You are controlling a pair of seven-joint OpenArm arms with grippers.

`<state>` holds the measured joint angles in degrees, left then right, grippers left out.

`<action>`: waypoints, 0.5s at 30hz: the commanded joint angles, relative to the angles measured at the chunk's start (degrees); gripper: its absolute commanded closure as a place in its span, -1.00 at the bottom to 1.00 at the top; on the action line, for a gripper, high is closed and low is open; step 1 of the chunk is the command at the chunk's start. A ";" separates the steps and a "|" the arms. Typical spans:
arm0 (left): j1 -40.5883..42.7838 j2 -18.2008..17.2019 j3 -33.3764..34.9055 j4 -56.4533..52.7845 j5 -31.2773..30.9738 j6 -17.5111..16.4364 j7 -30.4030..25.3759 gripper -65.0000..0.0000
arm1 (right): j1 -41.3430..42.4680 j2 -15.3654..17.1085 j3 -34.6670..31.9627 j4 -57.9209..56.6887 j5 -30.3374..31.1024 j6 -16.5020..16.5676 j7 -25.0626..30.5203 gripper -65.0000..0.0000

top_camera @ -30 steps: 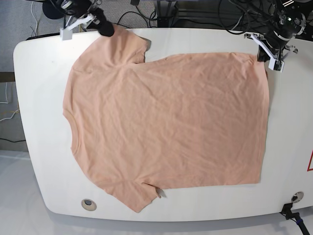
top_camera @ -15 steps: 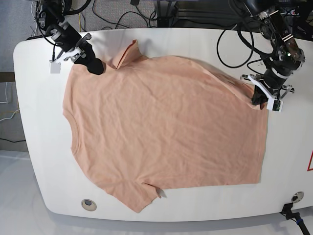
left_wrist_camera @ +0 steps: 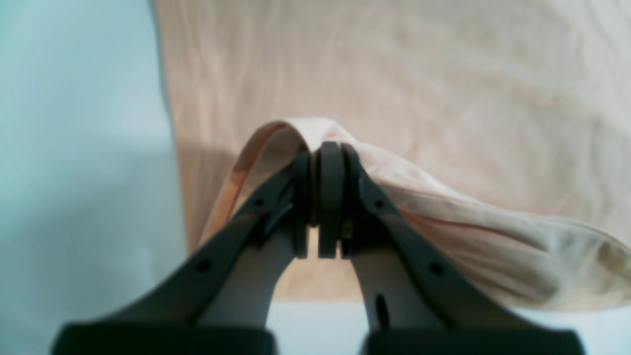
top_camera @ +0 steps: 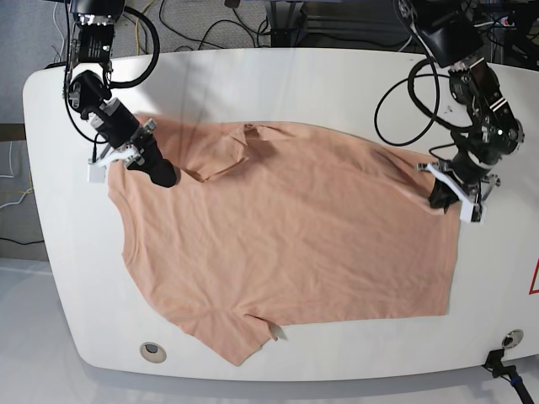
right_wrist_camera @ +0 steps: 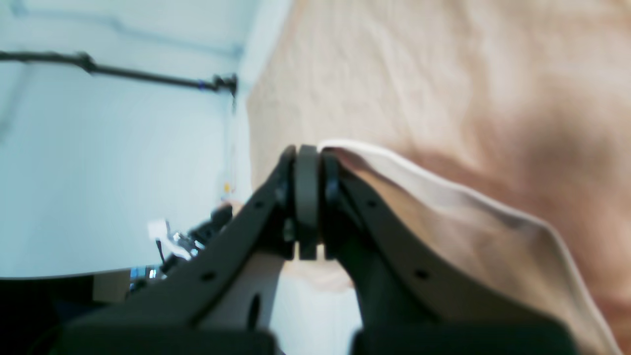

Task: Fold the T-shirt properly
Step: 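Drag the held edges with both grippers across the shirt toward the hem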

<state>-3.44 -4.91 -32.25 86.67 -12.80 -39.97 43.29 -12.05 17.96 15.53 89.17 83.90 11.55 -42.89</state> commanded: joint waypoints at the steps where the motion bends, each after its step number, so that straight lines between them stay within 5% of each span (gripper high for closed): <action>1: -3.11 -0.68 -0.15 -1.27 -0.96 -0.03 -1.49 1.00 | 3.22 1.17 -0.54 -1.47 1.10 0.80 0.74 1.00; 15: -10.32 -2.87 -0.06 -15.95 -0.96 -0.03 -6.32 1.00 | 21.07 1.43 -3.00 -18.70 1.10 1.06 0.74 1.00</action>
<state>-12.97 -7.01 -32.29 70.39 -12.73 -39.88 38.89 6.68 18.57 12.29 70.37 83.85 11.77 -42.68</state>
